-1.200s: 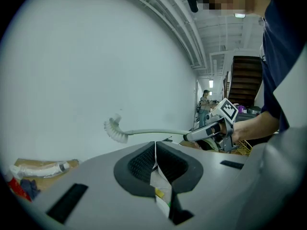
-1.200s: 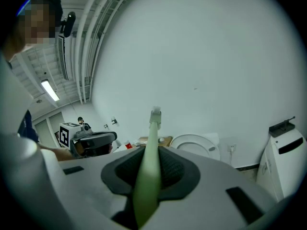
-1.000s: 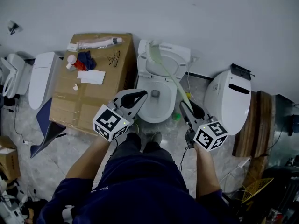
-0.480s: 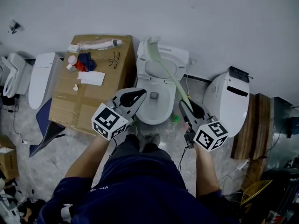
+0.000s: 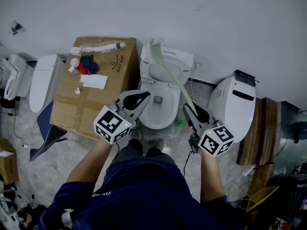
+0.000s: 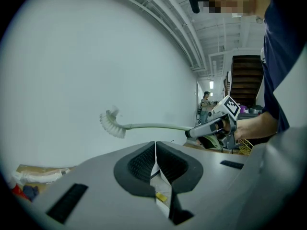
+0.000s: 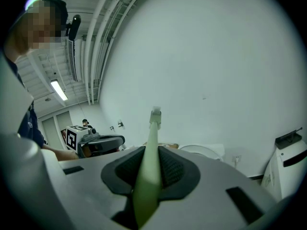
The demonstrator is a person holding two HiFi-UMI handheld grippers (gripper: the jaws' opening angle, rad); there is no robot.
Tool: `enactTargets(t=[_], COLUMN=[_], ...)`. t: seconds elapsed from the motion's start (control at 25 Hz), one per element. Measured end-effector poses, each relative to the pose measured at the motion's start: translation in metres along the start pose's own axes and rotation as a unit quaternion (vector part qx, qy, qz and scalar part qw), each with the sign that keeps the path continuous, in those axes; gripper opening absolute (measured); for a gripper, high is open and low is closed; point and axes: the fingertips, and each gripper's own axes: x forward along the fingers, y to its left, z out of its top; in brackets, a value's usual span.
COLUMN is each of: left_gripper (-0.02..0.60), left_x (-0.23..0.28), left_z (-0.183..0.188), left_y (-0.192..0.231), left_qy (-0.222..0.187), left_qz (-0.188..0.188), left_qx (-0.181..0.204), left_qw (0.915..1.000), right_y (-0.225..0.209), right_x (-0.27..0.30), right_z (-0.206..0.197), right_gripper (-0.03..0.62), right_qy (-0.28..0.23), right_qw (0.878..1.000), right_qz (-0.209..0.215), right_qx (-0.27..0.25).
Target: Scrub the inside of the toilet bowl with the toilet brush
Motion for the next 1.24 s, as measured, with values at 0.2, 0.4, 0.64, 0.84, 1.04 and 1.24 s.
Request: enactTargets(t=[0.2,0.4,0.64,0.84,1.04,1.24], left_gripper=[0.035,0.035,0.035,0.035,0.035,0.035], left_x=[0.001,0.003,0.004,0.001,0.001,0.000], left_z=[-0.003,-0.005,-0.007,-0.009,-0.010,-0.011], left_y=[-0.001,-0.002,-0.003,-0.002,-0.002,-0.002], left_qy=[0.001,0.000,0.001,0.002,0.002,0.000], left_qz=[-0.001,-0.003,-0.003,-0.002,-0.001,-0.001], left_qx=[-0.003,-0.005,-0.007,-0.007,-0.009,-0.009], left_qw=[1.0000,1.0000,1.0000,1.0000,1.0000,1.0000], right_y=[0.001,0.000,-0.001,0.001,0.003,0.004], right_x=[0.000,0.000,0.001,0.001,0.001,0.003], right_z=[-0.004,-0.008,-0.011,-0.014,-0.014,-0.014], right_gripper=[0.083,0.083,0.083,0.083,0.083,0.083], right_qy=[0.003,0.009,0.014,0.016,0.017,0.016], right_qw=[1.000,1.000,1.000,1.000,1.000,1.000], right_qz=[0.002,0.000,-0.001,-0.001,0.001,0.002], right_qx=[0.006,0.013,0.014,0.013,0.012,0.011])
